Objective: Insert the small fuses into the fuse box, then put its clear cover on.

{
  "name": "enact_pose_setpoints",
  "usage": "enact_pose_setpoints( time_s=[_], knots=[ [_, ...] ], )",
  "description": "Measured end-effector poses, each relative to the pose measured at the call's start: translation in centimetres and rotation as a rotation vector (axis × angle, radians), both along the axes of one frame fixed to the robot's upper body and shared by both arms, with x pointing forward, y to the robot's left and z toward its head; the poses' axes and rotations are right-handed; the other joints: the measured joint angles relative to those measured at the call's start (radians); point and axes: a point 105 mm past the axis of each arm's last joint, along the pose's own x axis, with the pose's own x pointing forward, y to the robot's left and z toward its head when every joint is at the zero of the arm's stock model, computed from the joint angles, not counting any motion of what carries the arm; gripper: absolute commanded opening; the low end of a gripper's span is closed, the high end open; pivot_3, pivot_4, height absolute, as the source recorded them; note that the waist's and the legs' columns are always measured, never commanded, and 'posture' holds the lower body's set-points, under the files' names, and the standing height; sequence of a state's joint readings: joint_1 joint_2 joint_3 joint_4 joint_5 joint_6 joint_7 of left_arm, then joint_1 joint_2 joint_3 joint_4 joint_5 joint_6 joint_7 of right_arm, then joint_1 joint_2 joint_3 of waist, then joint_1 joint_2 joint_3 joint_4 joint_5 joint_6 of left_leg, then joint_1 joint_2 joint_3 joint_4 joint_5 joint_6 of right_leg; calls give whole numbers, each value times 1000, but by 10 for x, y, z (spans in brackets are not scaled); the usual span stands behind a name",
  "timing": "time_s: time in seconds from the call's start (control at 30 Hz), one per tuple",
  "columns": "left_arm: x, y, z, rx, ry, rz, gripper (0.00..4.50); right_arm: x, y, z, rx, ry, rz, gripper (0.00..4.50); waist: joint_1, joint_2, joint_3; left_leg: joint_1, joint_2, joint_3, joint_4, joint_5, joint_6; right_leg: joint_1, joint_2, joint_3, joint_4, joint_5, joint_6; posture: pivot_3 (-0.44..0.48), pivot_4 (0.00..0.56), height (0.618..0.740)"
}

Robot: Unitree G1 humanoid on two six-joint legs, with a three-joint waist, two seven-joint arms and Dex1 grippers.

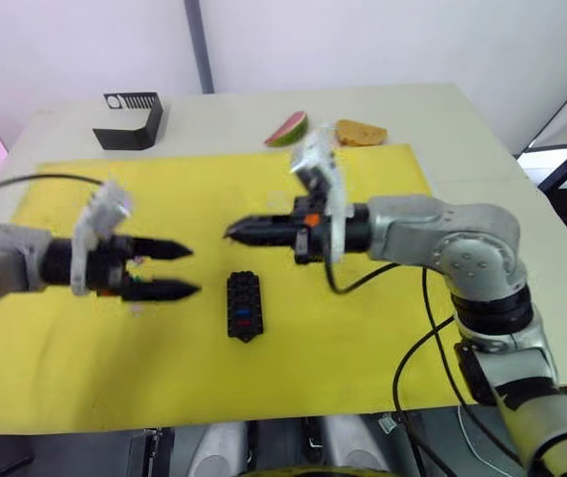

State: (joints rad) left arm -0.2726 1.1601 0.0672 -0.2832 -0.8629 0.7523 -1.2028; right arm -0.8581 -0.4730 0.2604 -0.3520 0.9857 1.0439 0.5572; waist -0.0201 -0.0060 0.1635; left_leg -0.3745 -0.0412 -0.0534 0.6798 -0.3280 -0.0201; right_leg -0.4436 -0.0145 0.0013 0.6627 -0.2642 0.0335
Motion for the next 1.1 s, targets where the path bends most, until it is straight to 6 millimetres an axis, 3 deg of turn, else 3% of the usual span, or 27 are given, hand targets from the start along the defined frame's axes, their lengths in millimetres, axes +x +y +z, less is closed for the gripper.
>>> enact_pose_setpoints(
  time_s=[0.1,0.3,0.53,1.1],
  knots=[
    [-6,0,-22,119,-105,-110,4450,-1,8,-17,-124,-99,59,0,8,0,0,-1,1,-1,0,0,1,0,0,-1,0,0,0,0,150,740],
    [-6,-9,-32,195,-260,-202,4450,-1,15,-41,-278,-250,137,0,8,0,0,-2,0,0,2,-3,5,0,-1,-1,-1,0,0,0,150,740],
    [-5,-17,-44,210,-291,-219,4450,3,13,-59,-396,-331,156,0,7,0,0,-2,0,0,2,-3,4,0,-1,-1,-1,0,0,0,150,740],
    [2,-27,-48,211,-313,-230,4450,4,5,-84,-482,-342,165,0,7,-1,0,-1,0,0,3,-2,4,1,0,-2,0,0,0,0,150,740]
  ],
)
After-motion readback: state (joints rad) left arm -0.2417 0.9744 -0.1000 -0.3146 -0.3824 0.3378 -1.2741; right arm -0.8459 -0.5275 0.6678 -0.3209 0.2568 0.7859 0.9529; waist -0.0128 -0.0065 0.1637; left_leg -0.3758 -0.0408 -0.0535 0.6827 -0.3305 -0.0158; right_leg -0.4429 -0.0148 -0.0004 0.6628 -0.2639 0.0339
